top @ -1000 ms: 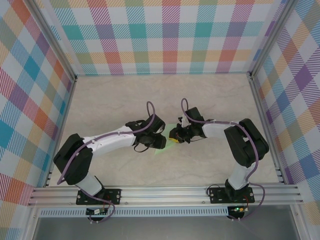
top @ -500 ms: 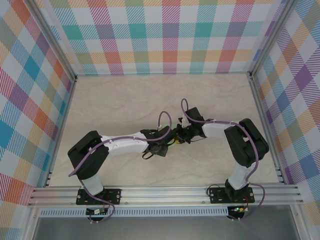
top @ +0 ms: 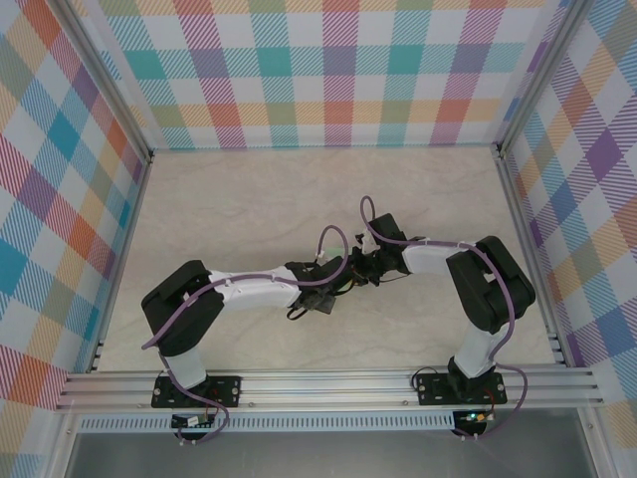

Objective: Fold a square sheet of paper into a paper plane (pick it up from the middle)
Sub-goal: Fourth fold the wing at the center of the table.

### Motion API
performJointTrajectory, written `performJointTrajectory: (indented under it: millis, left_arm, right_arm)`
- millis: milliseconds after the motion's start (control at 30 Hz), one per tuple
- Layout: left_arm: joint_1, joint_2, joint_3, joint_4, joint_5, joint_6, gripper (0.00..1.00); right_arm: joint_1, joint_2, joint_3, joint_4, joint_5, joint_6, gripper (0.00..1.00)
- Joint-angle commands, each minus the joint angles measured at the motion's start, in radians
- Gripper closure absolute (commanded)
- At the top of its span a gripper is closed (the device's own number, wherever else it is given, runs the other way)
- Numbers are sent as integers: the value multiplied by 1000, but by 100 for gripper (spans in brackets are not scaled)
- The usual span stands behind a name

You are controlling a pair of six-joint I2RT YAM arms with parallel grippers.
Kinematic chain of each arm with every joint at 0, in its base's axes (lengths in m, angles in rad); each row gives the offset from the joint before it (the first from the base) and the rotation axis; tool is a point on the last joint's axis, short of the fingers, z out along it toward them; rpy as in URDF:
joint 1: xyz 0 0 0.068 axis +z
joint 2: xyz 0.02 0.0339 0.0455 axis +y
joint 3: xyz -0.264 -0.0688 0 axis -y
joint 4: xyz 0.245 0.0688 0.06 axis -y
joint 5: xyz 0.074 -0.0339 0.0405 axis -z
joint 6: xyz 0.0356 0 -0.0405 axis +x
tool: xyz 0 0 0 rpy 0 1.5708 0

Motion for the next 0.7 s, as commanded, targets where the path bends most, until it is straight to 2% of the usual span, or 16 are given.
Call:
performJointTrajectory:
  millis: [0, 267, 500, 667]
  left_arm:
    - [-15, 12, 4, 16, -26, -6, 61]
    - [-43, -31, -11, 64, 8, 21, 58]
    - [-44, 14, 11, 15, -77, 3, 57]
    - [-44, 35, 16, 15, -92, 1, 59]
  right_arm:
    - [4, -19, 31, -22, 0, 4, 84]
    - [5, -16, 29, -14, -1, 15, 87]
    - [4, -15, 26, -8, -6, 17, 88]
    - [4, -19, 29, -11, -4, 16, 88]
